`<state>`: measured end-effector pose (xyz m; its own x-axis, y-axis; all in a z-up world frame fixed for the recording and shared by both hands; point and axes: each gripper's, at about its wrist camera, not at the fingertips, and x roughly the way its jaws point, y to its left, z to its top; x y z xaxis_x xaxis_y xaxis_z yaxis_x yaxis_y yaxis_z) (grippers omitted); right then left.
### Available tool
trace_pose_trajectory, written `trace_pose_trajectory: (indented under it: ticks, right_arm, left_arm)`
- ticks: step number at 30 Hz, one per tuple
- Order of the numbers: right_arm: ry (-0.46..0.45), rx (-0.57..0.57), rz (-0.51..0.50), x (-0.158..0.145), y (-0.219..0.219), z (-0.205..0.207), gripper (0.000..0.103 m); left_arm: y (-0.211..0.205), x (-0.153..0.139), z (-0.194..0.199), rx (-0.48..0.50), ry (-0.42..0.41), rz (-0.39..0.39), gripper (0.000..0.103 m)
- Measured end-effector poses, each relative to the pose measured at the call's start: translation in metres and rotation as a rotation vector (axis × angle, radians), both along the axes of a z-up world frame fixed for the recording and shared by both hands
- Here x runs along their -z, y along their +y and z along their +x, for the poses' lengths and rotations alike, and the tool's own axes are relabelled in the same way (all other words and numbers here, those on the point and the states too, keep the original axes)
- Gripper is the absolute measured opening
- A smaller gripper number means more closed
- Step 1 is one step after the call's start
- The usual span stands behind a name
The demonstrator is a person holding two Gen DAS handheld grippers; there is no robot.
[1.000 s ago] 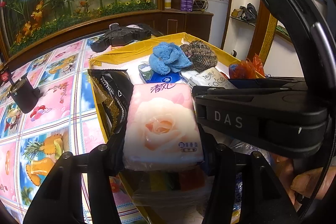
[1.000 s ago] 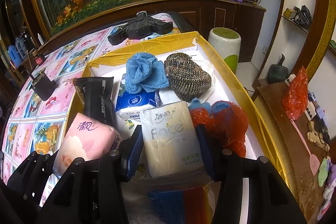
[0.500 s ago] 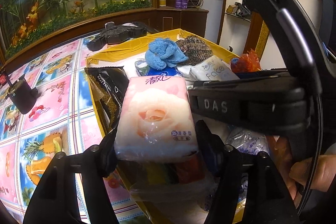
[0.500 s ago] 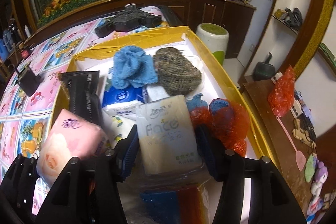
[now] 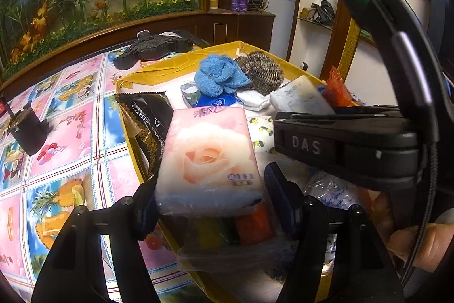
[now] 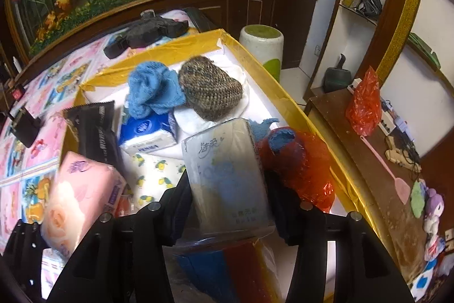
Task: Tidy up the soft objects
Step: 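Lower both tissue packs into the box with both grippers, then open both grippers to release the tissue packs in the box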
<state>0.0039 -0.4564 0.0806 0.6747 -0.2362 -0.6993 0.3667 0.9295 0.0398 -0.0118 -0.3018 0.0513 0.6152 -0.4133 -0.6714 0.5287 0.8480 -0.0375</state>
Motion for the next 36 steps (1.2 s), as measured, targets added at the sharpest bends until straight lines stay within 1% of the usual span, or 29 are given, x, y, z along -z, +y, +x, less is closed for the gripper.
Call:
trace_pose_trajectory:
  ticks: [2,4,6,10,13,17,19,20,22,23,25,28,31,33,36]
  right_arm:
    - [-0.015,-0.005,-0.013,-0.006,0.003,-0.006,0.053]
    - [-0.035,-0.011,-0.027,-0.012,0.008,-0.015,0.059]
    - [-0.041,-0.012,-0.036,-0.013,0.011,-0.023,0.062]
    - [-0.035,-0.004,-0.032,-0.012,0.015,-0.035,0.063]
    - [-0.038,-0.002,-0.014,-0.013,0.016,-0.043,0.064]
    - [-0.042,0.005,-0.03,-0.021,0.02,-0.052,0.071]
    - [-0.045,0.01,-0.037,-0.023,0.022,-0.054,0.072]
    - [-0.047,0.013,-0.038,-0.024,0.024,-0.056,0.073]
    - [-0.047,0.013,-0.039,-0.025,0.027,-0.058,0.075]
    - [-0.048,0.012,-0.042,-0.025,0.03,-0.058,0.076]
    - [-0.048,0.013,-0.048,-0.024,0.032,-0.057,0.078]
    - [-0.045,0.003,-0.05,-0.023,0.035,-0.058,0.079]
    - [-0.048,-0.002,-0.049,-0.023,0.035,-0.061,0.079]
    - [-0.056,-0.006,-0.045,-0.024,0.034,-0.064,0.081]
    - [-0.064,-0.004,-0.042,-0.024,0.033,-0.071,0.084]
  left_arm:
    - [0.003,-0.003,0.0,-0.004,-0.009,-0.014,0.066]
    - [0.002,-0.004,-0.002,-0.001,-0.02,-0.008,0.066]
    - [0.001,-0.004,-0.004,0.007,-0.03,-0.002,0.066]
    - [-0.002,-0.003,-0.007,0.022,-0.057,0.015,0.066]
    - [0.0,-0.004,-0.006,0.03,-0.062,0.006,0.066]
    - [0.002,-0.005,-0.008,0.027,-0.077,-0.005,0.066]
    - [0.005,-0.007,-0.009,0.029,-0.091,-0.018,0.066]
    - [0.007,-0.008,-0.01,0.03,-0.096,-0.024,0.067]
    - [0.008,-0.008,-0.011,0.028,-0.105,-0.026,0.075]
    - [0.009,-0.008,-0.012,0.027,-0.11,-0.029,0.075]
    - [0.011,-0.01,-0.011,0.027,-0.105,-0.035,0.075]
    - [0.015,-0.01,-0.008,0.03,-0.07,-0.058,0.075]
    - [0.017,-0.009,-0.006,0.031,-0.051,-0.059,0.075]
    - [0.018,-0.009,-0.007,0.033,-0.053,-0.063,0.075]
    - [0.019,-0.011,-0.011,0.038,-0.082,-0.062,0.075]
